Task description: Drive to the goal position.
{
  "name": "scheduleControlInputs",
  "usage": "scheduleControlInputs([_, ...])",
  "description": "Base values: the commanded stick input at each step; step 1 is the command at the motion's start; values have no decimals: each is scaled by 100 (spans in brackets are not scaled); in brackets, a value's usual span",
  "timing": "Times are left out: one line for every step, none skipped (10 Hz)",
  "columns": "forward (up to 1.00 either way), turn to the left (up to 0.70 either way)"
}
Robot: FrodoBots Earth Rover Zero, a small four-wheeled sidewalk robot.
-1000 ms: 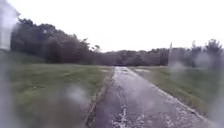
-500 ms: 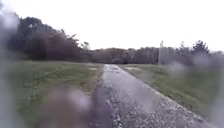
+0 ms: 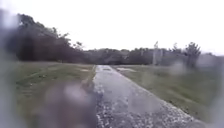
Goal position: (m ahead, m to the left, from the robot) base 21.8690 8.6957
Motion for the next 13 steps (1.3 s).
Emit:
scheduleControlInputs([85, 0])
scheduleControlInputs([85, 0])
scheduleControlInputs([85, 0])
scheduleControlInputs([85, 0])
scheduleControlInputs([85, 0])
scheduleControlInputs([85, 0])
scheduleControlInputs([85, 0])
scheduleControlInputs([85, 0])
scheduleControlInputs([85, 0])
scheduleControlInputs([85, 0])
scheduleControlInputs([85, 0])
scheduleControlInputs([85, 0])
scheduleControlInputs([85, 0])
